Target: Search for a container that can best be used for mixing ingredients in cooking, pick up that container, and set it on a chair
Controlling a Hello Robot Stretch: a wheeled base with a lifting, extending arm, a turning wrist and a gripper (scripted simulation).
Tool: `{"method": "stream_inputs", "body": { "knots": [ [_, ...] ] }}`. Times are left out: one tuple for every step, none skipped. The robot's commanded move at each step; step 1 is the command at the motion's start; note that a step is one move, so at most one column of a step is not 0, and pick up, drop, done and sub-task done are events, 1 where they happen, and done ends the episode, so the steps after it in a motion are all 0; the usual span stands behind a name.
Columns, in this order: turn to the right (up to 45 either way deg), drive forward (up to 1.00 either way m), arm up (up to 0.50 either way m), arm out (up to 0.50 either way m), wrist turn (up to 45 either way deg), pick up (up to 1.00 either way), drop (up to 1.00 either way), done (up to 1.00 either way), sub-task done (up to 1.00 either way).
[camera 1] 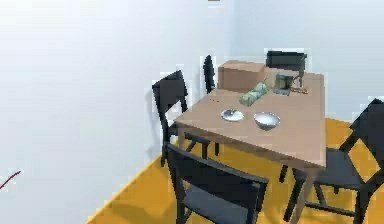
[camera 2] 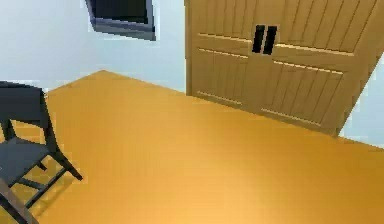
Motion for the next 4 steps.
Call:
{"method": "stream_inputs", "body": {
  "knots": [
    [45.0, 0.00, 0.00, 0.00, 0.0, 0.00, 0.00, 0.00, 0.00],
    [45.0, 0.00, 0.00, 0.00, 0.0, 0.00, 0.00, 0.00, 0.00],
    [45.0, 0.00, 0.00, 0.00, 0.0, 0.00, 0.00, 0.00, 0.00],
    [6.0, 0.00, 0.00, 0.00, 0.0, 0.00, 0.00, 0.00, 0.00]
  ]
}}
